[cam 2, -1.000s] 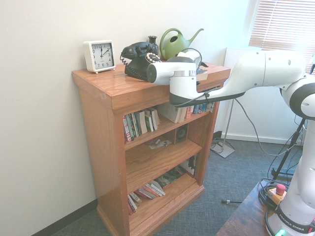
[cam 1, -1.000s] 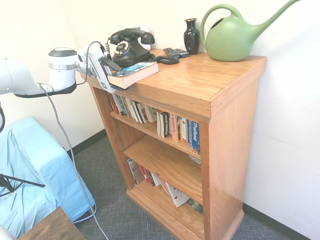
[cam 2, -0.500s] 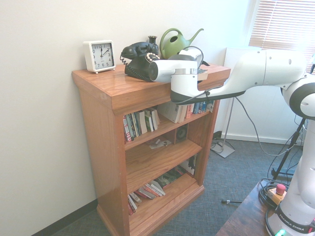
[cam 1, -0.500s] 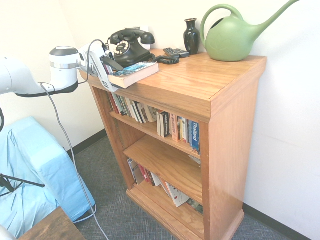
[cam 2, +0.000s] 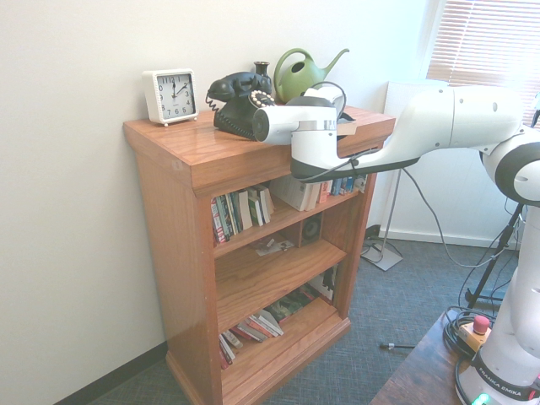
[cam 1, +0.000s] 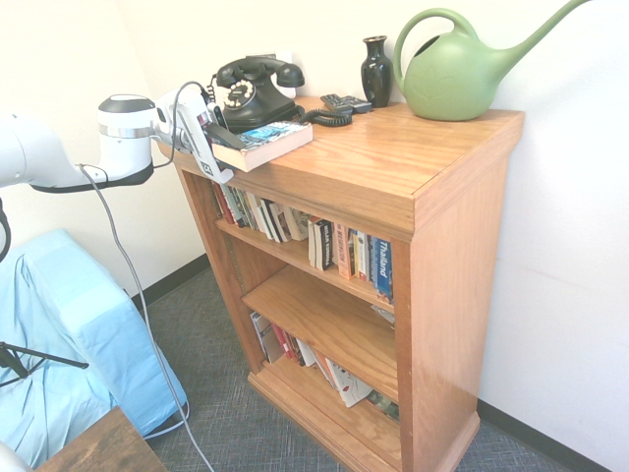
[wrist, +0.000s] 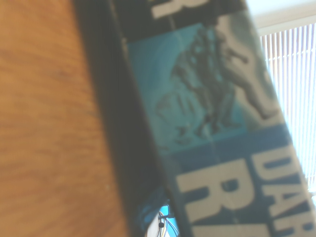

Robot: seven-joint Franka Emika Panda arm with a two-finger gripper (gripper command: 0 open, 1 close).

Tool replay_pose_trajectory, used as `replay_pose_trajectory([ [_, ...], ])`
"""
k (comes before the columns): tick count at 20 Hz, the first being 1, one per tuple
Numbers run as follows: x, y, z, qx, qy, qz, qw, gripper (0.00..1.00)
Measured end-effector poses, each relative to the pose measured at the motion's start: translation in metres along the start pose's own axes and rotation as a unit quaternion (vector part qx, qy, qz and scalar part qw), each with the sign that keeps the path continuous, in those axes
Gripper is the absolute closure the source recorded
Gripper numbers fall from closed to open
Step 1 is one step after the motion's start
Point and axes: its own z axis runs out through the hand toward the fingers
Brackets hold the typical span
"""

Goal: Shelf the books

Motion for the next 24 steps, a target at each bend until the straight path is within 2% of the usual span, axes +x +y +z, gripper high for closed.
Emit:
replay_pose_trajectory([
  [7,-0.003,-0.005,0.008,-0.001,-0.002,-0.003,1.0,1.0],
  [12,-0.001,0.009,0.01,0.031,-0.017,0.014,0.999,1.0],
  [20,-0.022,0.106,0.026,0.112,-0.077,0.042,0.99,1.0],
  [24,-0.043,0.157,0.038,0.153,-0.113,0.069,0.979,1.0],
])
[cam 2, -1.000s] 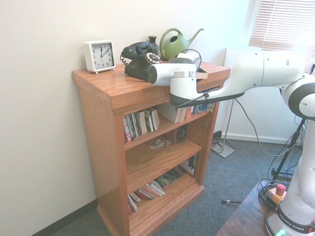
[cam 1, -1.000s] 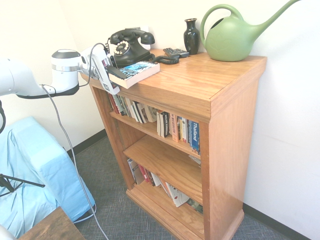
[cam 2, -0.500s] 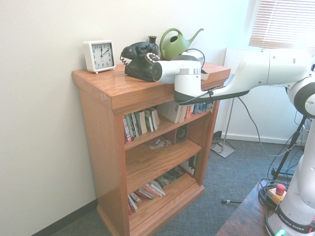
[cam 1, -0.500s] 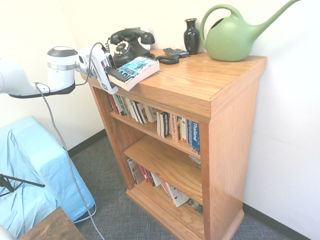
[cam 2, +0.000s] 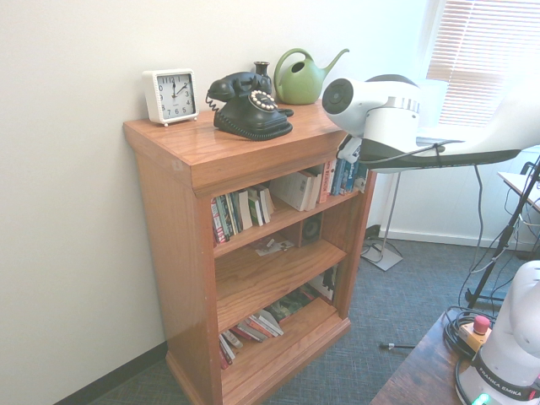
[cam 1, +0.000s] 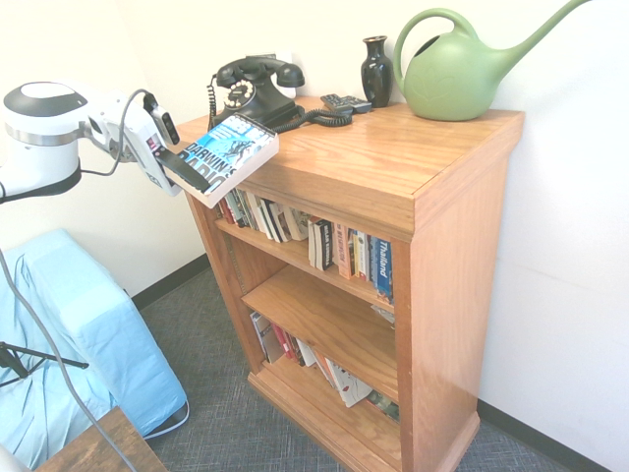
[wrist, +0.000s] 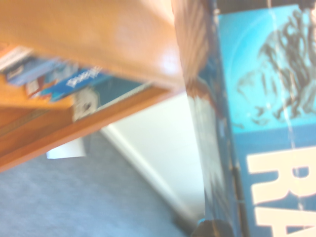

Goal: Shelf the books

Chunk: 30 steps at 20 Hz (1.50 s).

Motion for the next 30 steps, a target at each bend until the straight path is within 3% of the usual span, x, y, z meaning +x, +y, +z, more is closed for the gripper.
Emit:
replay_pose_trajectory([
  [6,-0.055,0.067,0.004,0.095,-0.101,0.027,0.99,1.0],
  [11,-0.117,0.081,0.036,0.147,-0.165,0.027,0.975,1.0],
  [17,-0.151,0.059,0.093,0.204,-0.228,0.011,0.952,1.0],
  [23,-0.164,0.014,0.134,0.253,-0.259,-0.003,0.932,1.0],
  [30,-0.177,-0.032,0.146,0.282,-0.263,-0.014,0.923,1.0],
])
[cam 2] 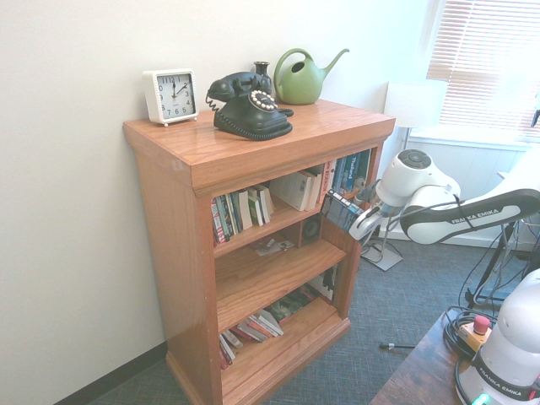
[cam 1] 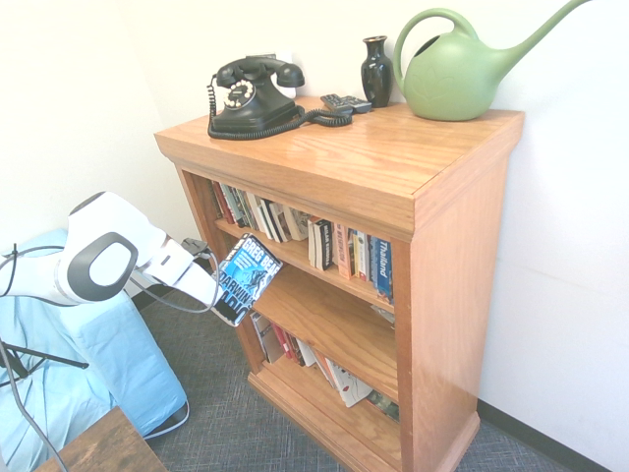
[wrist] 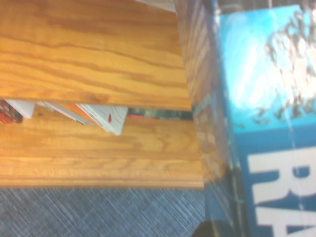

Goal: Shelf the books

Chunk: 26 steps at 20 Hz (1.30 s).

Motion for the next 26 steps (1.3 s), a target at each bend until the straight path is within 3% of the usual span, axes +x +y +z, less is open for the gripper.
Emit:
replay_pose_trajectory([
  [10,0.002,-0.038,0.02,0.022,-0.009,0.022,0.999,1.0],
  [26,0.019,-0.078,0.053,0.057,0.025,0.04,0.997,1.0],
])
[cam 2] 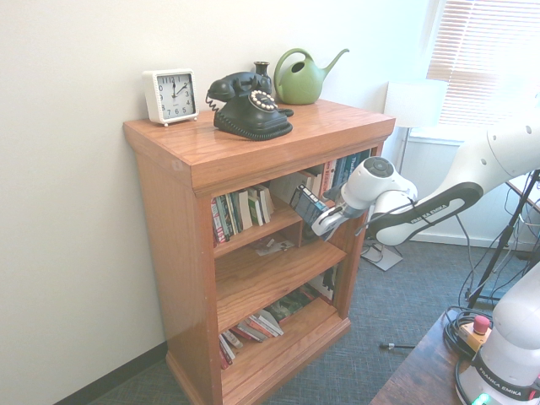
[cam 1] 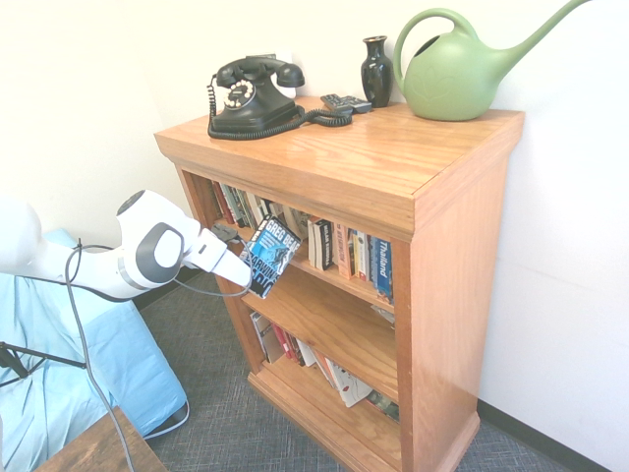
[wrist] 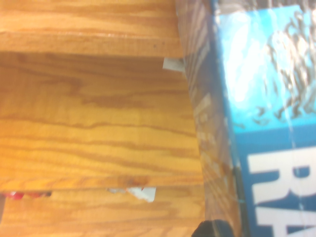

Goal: Shelf the books

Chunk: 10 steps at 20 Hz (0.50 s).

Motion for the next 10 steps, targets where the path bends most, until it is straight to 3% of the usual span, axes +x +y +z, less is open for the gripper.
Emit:
replay_pose_trajectory([
  [10,0.023,-0.035,0.01,0.017,0.009,0.009,1.0,1.0],
])
